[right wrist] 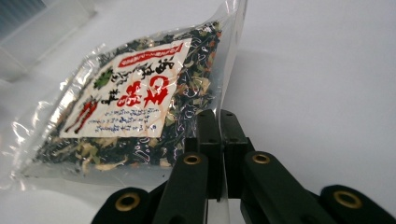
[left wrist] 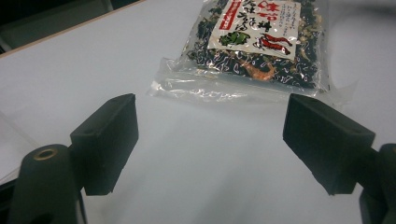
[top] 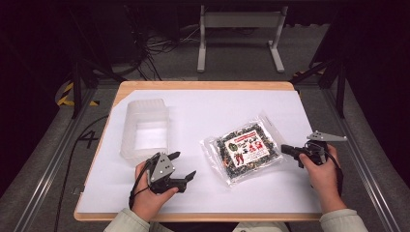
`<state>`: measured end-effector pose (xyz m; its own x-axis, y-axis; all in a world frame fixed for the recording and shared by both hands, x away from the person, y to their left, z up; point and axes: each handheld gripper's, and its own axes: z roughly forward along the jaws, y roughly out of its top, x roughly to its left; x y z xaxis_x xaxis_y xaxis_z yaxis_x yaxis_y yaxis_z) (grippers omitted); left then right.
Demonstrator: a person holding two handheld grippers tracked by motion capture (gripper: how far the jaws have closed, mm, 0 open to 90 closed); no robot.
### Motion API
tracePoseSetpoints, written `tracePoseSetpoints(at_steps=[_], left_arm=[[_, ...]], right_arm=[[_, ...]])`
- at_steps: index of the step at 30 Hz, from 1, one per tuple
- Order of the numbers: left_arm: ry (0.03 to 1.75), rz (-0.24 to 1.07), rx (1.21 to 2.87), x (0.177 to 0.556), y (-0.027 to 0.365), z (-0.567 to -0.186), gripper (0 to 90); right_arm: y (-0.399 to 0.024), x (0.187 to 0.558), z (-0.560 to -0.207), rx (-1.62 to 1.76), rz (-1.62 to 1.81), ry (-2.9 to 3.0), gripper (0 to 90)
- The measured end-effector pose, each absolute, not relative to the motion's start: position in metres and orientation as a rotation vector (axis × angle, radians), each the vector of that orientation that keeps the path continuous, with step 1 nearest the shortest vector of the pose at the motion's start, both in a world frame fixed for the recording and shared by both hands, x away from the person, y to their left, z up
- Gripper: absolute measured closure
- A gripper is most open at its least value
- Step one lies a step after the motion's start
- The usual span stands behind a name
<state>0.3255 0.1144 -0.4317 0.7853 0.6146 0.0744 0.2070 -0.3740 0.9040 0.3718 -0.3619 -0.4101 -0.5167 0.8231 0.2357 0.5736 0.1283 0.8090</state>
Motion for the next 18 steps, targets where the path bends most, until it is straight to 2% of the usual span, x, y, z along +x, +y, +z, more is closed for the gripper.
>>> tracePoseSetpoints(at_steps=[12, 18], left_arm=[[0.603, 0.497, 1.916, 0.324, 0.111, -0.422, 19.0], [0.595, 0.418, 1.868, 0.324, 0.109, -0.410, 18.5]], right_arm=[[-0.351, 0.355, -0.369, 1.201, 1.453, 2.080, 90.0], [-0.340, 0.340, -0.339, 1.071, 1.502, 2.069, 90.0]])
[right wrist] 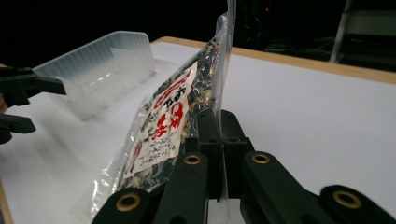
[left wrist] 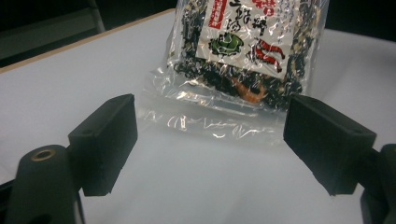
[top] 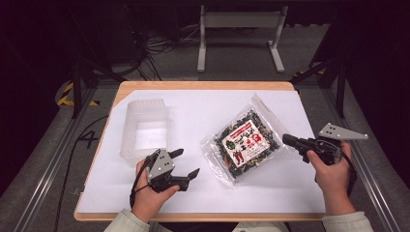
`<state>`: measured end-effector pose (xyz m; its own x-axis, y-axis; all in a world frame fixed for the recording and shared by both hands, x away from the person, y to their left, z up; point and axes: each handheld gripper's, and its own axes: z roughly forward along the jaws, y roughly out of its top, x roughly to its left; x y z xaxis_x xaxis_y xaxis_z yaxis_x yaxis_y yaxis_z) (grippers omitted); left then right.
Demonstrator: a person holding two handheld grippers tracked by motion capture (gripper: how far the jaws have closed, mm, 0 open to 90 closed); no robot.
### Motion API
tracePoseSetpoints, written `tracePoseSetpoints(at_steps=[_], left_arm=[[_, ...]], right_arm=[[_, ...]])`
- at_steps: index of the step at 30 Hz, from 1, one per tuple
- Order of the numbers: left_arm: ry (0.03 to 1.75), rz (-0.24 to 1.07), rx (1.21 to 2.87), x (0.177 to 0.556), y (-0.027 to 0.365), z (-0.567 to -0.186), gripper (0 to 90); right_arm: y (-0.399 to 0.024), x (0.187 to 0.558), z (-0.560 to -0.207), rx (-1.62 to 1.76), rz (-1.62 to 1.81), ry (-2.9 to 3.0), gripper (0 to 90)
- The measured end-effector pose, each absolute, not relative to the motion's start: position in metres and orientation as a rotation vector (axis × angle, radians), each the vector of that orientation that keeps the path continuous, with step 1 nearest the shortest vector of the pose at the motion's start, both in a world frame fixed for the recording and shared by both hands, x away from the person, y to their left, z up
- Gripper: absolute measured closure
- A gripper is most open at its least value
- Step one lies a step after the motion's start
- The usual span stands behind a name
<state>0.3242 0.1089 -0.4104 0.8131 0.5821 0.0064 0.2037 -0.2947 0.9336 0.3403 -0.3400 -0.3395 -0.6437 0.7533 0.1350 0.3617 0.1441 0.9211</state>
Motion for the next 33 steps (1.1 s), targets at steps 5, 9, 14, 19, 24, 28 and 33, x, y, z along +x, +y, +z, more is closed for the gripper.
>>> tracePoseSetpoints(at_steps=[5, 9, 14, 19, 24, 28, 33], left_arm=[[0.590, 0.413, 1.832, 0.326, 0.107, -0.397, 16.7], [0.581, 0.434, 1.827, 0.327, 0.105, -0.388, 15.9], [0.568, 0.430, 1.812, 0.329, 0.103, -0.382, 14.9], [0.556, 0.442, 1.799, 0.331, 0.102, -0.376, 13.3], [0.558, 0.409, 1.791, 0.337, 0.099, -0.369, 10.7], [0.534, 0.427, 1.787, 0.344, 0.091, -0.358, 9.0], [0.481, 0.414, 1.785, 0.352, 0.083, -0.347, 7.0]], right_arm=[[-0.329, 0.327, -0.319, 0.951, 1.530, 2.068, 90.0], [-0.323, 0.320, -0.308, 0.873, 1.528, 2.075, 90.0], [-0.314, 0.312, -0.295, 0.767, 1.514, 2.081, 90.0], [-0.310, 0.309, -0.287, 0.720, 1.504, 2.070, 90.0], [-0.307, 0.307, -0.279, 0.683, 1.513, 2.057, 90.0], [-0.305, 0.306, -0.274, 0.658, 1.521, 2.046, 90.0], [-0.303, 0.306, -0.271, 0.641, 1.545, 2.038, 90.0]])
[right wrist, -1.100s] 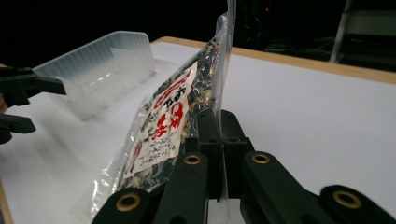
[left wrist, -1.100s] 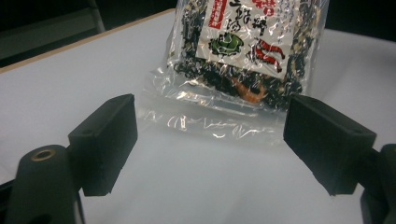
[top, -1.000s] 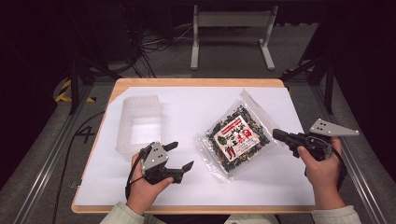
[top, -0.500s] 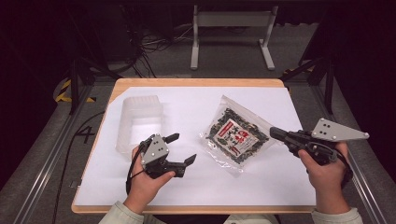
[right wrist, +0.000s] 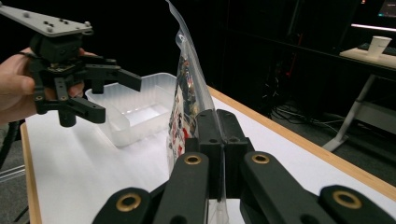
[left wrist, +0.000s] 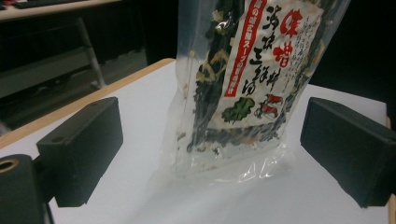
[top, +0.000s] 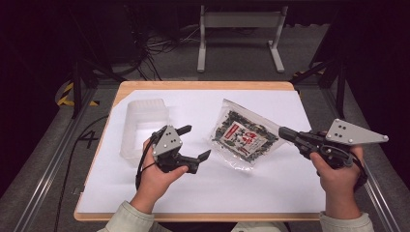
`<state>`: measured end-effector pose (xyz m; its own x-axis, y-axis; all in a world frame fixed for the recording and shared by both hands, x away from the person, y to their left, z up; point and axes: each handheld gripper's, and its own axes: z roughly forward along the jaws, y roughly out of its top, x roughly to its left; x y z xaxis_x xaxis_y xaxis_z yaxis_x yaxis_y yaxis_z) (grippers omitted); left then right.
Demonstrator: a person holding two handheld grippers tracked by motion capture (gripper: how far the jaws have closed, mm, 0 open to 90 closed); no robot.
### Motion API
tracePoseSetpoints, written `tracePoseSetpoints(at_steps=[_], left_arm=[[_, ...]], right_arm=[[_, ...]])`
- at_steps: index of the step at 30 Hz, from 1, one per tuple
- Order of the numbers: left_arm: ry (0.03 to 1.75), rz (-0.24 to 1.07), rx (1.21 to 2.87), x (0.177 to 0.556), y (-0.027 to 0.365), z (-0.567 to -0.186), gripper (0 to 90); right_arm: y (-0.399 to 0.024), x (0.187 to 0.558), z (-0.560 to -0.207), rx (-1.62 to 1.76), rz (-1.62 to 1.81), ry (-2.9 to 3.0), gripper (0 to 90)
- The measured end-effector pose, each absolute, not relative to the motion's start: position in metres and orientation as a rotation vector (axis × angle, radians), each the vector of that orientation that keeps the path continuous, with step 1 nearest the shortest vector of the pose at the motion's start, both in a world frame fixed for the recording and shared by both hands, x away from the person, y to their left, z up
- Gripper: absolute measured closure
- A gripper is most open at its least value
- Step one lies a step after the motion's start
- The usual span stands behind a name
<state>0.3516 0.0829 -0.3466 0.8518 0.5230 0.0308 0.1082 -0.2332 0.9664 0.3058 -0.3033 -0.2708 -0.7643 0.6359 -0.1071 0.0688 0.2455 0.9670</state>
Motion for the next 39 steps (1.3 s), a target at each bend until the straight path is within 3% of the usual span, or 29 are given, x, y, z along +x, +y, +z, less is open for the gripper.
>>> tracePoseSetpoints(at_steps=[19, 28, 33, 39], left_arm=[[0.357, 0.314, 1.776, 0.359, 0.062, -0.333, 11.5], [0.216, 0.217, 1.774, 0.360, 0.050, -0.333, 14.5], [0.189, 0.183, 1.782, 0.360, 0.044, -0.334, 20.7], [0.164, 0.169, 1.804, 0.363, 0.042, -0.336, 34.9]], right_arm=[[-0.289, 0.285, -0.266, 0.556, 1.590, 2.055, 90.0], [-0.286, 0.277, -0.266, 0.527, 1.622, 2.068, 90.0], [-0.287, 0.276, -0.266, 0.530, 1.645, 2.054, 90.0], [-0.287, 0.278, -0.268, 0.546, 1.648, 2.046, 90.0]])
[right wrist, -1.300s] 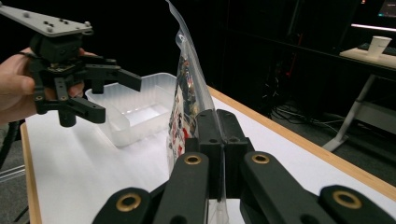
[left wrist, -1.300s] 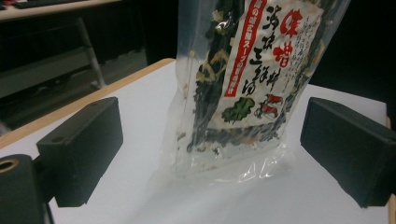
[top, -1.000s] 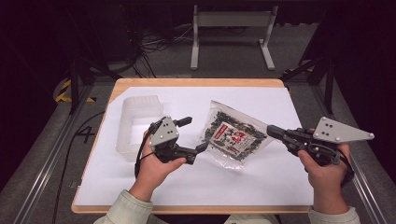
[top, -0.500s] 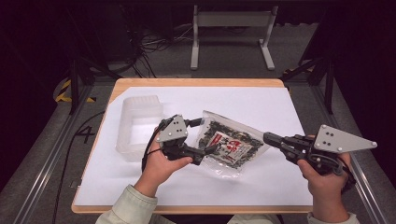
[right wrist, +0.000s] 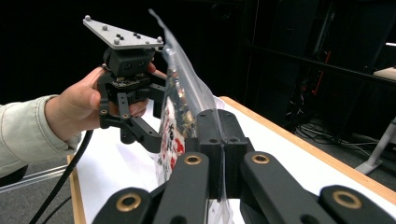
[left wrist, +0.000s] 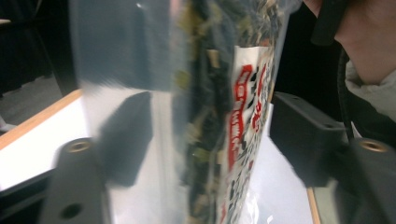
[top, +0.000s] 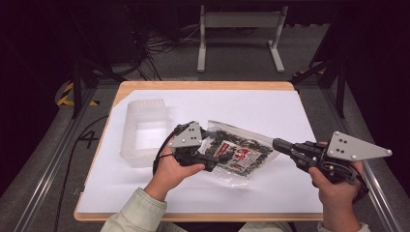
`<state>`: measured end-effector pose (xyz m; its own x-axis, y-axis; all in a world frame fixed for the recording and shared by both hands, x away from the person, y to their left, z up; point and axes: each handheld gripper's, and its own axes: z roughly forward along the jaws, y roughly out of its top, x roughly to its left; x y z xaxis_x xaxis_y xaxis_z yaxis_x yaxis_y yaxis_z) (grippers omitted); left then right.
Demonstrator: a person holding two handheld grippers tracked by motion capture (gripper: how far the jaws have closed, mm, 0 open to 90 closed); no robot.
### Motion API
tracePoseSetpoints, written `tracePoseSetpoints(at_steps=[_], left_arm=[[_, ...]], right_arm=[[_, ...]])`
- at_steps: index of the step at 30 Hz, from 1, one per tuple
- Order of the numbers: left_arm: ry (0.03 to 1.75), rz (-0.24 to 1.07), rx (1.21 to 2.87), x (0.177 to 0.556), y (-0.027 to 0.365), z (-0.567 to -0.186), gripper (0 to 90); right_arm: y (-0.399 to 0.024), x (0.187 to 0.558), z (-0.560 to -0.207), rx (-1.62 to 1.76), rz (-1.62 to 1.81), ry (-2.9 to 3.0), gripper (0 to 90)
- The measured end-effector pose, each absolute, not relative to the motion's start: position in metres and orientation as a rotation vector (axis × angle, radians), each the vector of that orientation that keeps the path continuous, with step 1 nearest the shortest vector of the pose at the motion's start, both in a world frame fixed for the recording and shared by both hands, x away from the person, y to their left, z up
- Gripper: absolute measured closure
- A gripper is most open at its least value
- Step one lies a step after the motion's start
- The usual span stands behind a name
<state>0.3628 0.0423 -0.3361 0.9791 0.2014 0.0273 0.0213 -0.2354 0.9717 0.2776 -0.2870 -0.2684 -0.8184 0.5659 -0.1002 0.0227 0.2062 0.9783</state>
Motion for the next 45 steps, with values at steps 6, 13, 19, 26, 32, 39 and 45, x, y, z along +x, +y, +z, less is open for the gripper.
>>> tracePoseSetpoints(at_steps=[6, 13, 19, 26, 32, 39, 45], left_arm=[[0.091, 0.182, 1.832, 0.359, 0.040, -0.334, 53.2], [0.057, 0.125, 1.851, 0.354, 0.039, -0.331, 66.5], [0.045, 0.108, 1.866, 0.352, 0.040, -0.330, 70.8], [0.071, 0.108, 1.870, 0.351, 0.044, -0.328, 71.9], [0.094, 0.158, 1.841, 0.352, 0.052, -0.323, 72.0], [0.148, 0.212, 1.785, 0.355, 0.071, -0.314, 71.9], [0.208, 0.269, 1.732, 0.360, 0.094, -0.304, 71.9]], right_arm=[[-0.287, 0.280, -0.270, 0.555, 1.653, 2.045, 90.0], [-0.289, 0.281, -0.271, 0.568, 1.662, 2.030, 90.0], [-0.289, 0.284, -0.273, 0.569, 1.659, 2.034, 89.8], [-0.290, 0.288, -0.274, 0.565, 1.684, 2.032, 76.8], [-0.296, 0.291, -0.274, 0.596, 1.689, 1.963, 57.8], [-0.304, 0.295, -0.278, 0.661, 1.693, 1.936, 46.1], [-0.310, 0.300, -0.284, 0.710, 1.664, 1.932, 45.1]])
